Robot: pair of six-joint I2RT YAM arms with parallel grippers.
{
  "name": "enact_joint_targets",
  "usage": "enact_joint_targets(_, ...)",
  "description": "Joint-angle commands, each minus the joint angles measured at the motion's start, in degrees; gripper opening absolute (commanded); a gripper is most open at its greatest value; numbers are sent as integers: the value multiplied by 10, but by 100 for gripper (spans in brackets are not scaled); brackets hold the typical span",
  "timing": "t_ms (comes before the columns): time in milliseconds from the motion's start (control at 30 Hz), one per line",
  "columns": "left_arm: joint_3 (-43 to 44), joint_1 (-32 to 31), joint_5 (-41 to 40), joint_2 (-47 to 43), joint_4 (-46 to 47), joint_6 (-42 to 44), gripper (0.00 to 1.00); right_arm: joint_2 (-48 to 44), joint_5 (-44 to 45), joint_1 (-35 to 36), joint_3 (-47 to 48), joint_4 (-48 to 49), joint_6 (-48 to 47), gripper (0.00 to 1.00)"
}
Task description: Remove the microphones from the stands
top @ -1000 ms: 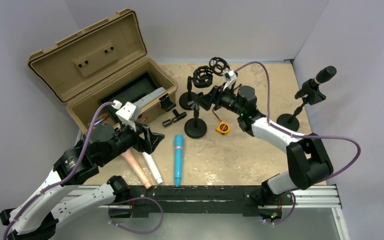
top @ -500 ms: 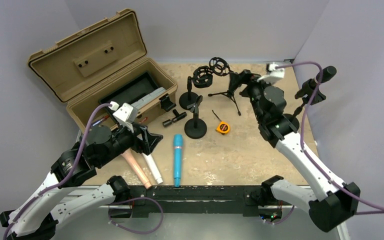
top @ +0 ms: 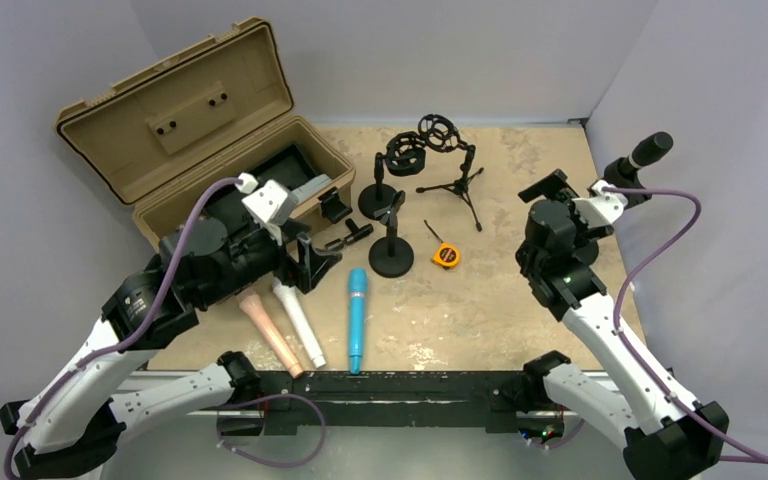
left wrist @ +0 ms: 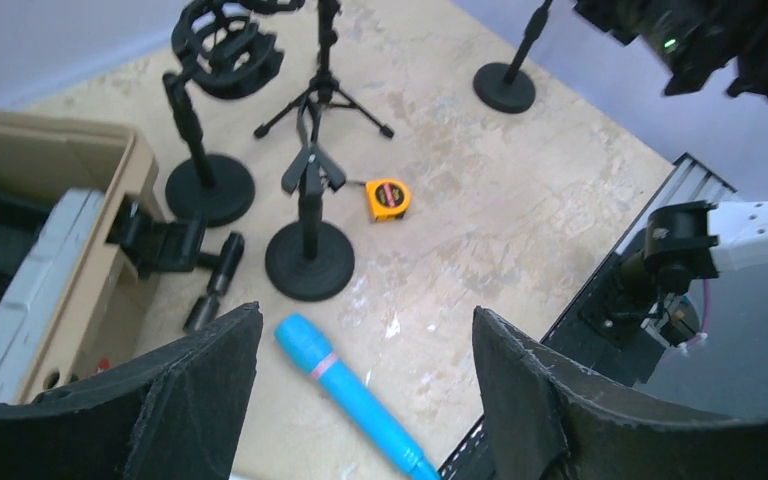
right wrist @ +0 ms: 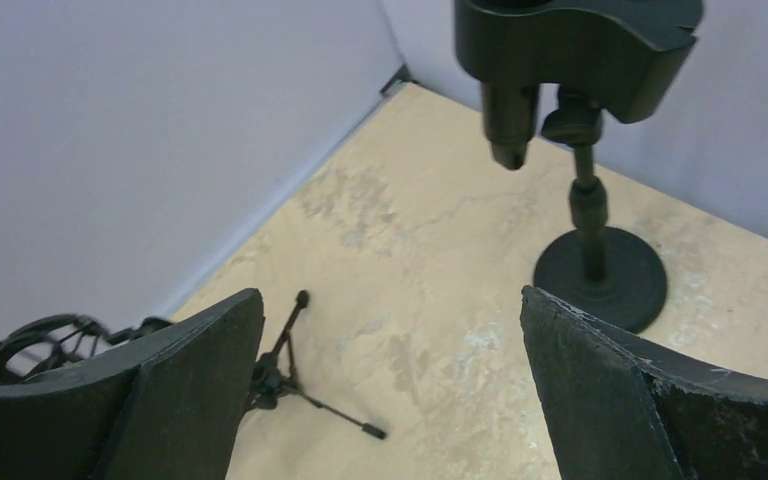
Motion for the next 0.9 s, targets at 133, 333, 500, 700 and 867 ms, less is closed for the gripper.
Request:
enact_joint_targets(133, 48, 0, 65, 35, 53, 107, 75, 43, 91, -70, 59, -60, 24, 99)
enact_joint_targets(333, -40, 5, 52, -14, 85, 115, 75, 25, 97, -98, 109, 55, -153, 99)
enact_joint_targets(500, -51, 6, 48, -30, 89, 129, 75, 30, 17, -176, 132, 192, -255, 99)
enact_joint_targets(700, -57, 6, 53, -34, 95, 130, 74, 114, -65, -236, 159, 255, -272, 99)
enact_joint_targets(867, -60, 5, 51, -28, 95, 133, 74, 172, -145, -291, 188, 283, -271, 99)
